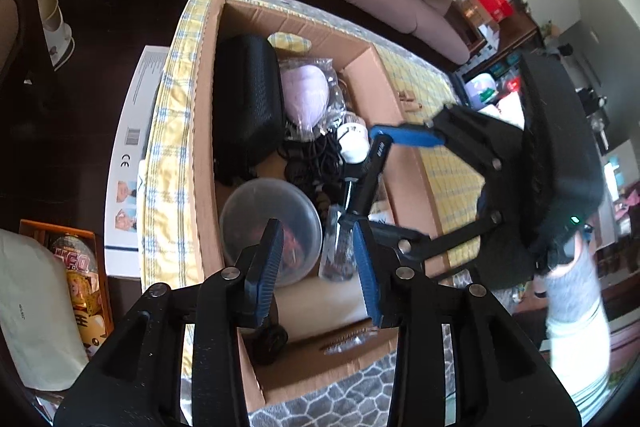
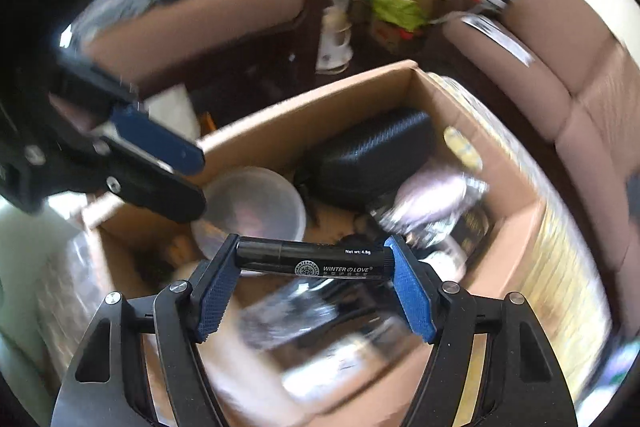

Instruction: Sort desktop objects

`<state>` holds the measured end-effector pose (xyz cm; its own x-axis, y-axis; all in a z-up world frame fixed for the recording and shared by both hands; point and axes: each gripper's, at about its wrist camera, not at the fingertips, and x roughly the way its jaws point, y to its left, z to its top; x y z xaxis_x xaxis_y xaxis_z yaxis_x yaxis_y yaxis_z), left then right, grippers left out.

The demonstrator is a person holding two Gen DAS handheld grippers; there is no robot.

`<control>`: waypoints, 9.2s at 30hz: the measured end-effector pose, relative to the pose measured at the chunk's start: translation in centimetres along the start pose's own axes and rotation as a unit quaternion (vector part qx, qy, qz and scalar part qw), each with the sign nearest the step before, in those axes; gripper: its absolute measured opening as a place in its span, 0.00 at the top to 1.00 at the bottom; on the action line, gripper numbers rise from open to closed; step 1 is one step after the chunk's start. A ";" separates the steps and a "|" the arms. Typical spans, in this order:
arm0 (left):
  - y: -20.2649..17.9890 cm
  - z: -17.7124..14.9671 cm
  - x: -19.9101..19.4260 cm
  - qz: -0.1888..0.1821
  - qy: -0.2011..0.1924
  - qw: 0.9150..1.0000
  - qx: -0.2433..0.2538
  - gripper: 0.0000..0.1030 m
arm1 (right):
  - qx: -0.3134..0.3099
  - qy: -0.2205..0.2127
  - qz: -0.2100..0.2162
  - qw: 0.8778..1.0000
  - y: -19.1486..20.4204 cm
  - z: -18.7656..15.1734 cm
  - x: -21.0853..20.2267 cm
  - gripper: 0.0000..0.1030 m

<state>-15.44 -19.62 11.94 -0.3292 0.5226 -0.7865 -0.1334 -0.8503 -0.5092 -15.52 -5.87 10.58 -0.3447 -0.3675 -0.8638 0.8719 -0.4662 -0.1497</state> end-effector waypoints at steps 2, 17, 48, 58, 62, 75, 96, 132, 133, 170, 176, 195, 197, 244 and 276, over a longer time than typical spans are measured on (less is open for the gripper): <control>0.1 0.5 0.4 -0.002 0.000 1.000 -0.002 0.68 | -0.039 0.028 -0.005 0.999 -0.7 0.8 1.0 0.28; 0.4 1.1 2.9 -0.001 0.012 1.000 -0.005 0.68 | -0.162 0.119 -0.050 0.978 -2.1 1.9 8.5 0.25; -6.2 -4.2 0.6 0.041 -0.001 0.998 0.056 0.00 | 0.091 -0.023 -0.098 0.991 -1.8 -5.6 -5.6 0.00; -9.2 -5.3 1.0 0.069 0.007 0.994 0.090 0.00 | 0.125 -0.035 -0.108 0.986 -1.0 -8.9 -8.0 0.00; -10.2 -5.2 1.8 0.086 0.007 0.991 0.103 0.00 | 0.140 -0.040 -0.110 0.983 -1.4 -10.3 -8.3 0.00; -16.5 0.0 7.0 0.126 0.004 0.972 0.197 0.00 | 0.281 -0.074 -0.108 0.951 -7.9 -18.2 -9.9 0.00; -19.2 18.8 21.1 0.104 0.030 0.981 0.163 0.00 | 0.338 -0.082 -0.131 0.928 -25.3 -20.9 -0.8 0.00; -23.1 18.7 38.3 0.128 0.099 0.983 0.085 0.21 | 0.388 -0.101 -0.100 0.910 -25.9 -29.1 -4.3 0.24; -23.2 18.7 38.6 0.138 0.095 0.982 0.089 0.21 | 0.384 -0.104 -0.098 0.912 -25.7 -29.0 -4.3 0.24; -12.8 5.8 5.4 0.086 0.042 0.981 0.168 0.45 | 0.227 -0.119 -0.033 0.966 -8.2 -14.4 -13.2 0.24; -8.3 1.5 5.3 0.088 0.078 0.976 0.185 0.45 | 0.128 -0.058 -0.018 0.990 -2.9 -9.4 -10.0 0.24; -7.4 -3.6 7.0 0.089 0.143 0.910 0.379 0.45 | -0.085 0.112 0.023 0.990 1.3 -4.8 0.6 0.24; -7.6 -3.9 7.0 0.081 0.144 0.907 0.387 0.45 | -0.107 0.131 0.019 0.985 1.5 -4.9 1.5 0.24; -7.2 -3.8 0.5 0.074 0.018 0.950 0.302 0.25 | 0.179 -0.071 0.004 0.981 -1.3 -10.2 -6.8 0.07; -7.7 -15.3 -2.0 0.073 -0.127 0.984 0.105 0.00 | 0.292 -0.106 -0.085 0.947 4.6 -15.6 -10.8 0.00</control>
<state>0.54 -13.10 12.09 -0.5777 0.3848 -0.7199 -0.2485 -0.9230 -0.2939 -2.38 8.49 11.75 -0.5798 -0.3713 -0.7253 0.4779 -0.8759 0.0664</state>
